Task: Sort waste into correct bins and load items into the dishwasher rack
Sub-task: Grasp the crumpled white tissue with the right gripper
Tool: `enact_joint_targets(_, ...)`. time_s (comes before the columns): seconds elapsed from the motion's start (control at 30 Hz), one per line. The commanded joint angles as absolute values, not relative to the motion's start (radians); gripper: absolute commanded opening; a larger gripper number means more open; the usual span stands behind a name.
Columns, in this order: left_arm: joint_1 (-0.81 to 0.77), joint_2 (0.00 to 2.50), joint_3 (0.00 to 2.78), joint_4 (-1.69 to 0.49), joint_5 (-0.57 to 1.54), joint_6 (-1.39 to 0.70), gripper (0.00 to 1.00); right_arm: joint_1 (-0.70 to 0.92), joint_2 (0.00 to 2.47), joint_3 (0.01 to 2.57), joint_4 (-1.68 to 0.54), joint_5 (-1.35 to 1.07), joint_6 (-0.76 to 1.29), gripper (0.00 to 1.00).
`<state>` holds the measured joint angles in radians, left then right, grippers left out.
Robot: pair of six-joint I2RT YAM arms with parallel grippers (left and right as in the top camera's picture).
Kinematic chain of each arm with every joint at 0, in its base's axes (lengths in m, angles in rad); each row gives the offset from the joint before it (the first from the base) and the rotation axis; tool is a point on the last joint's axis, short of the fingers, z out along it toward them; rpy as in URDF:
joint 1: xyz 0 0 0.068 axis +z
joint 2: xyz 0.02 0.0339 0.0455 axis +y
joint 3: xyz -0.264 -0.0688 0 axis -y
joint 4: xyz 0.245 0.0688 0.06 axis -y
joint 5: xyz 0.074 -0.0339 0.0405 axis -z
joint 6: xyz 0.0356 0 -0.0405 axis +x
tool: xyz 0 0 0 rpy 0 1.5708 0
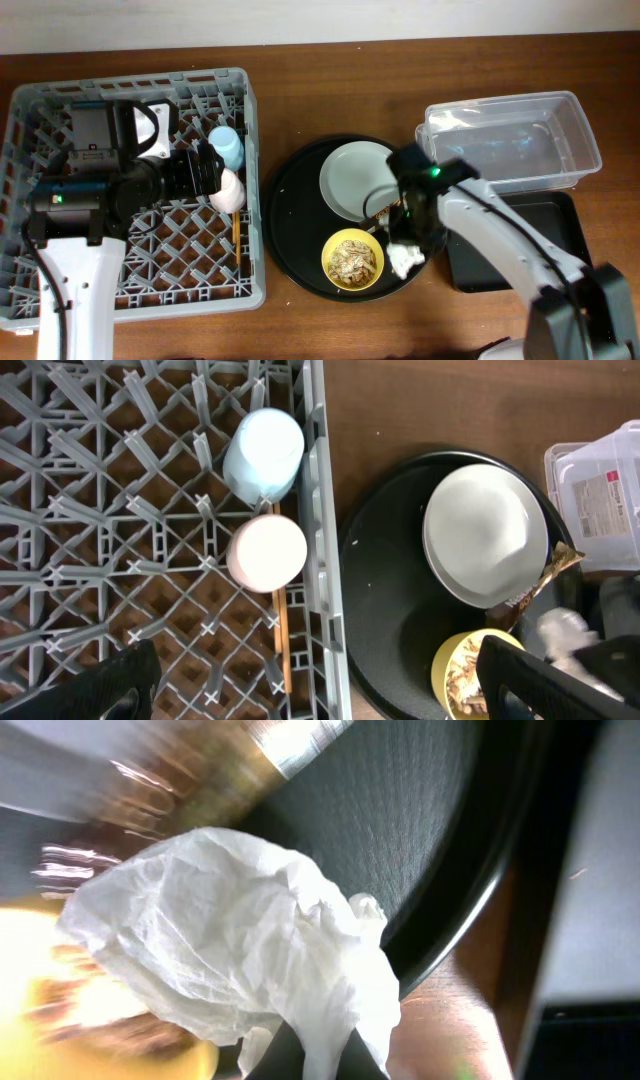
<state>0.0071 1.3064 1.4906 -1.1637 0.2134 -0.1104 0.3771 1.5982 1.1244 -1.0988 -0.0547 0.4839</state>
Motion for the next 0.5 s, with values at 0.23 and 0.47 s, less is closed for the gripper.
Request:
enact_joint_targets(0.23, 0.01, 1.309, 1.5, -1.165, 0.228, -0.119, 0.99, 0.073, 1.555, 1.328, -0.944, 0.142, 0.473, 0.04)
enact_joint_targets(0.47, 0.01, 1.309, 1.5, -1.165, 0.228, -0.119, 1.0, -0.078, 1.656, 1.328, -0.814, 0.113, 0.441, 0.82)
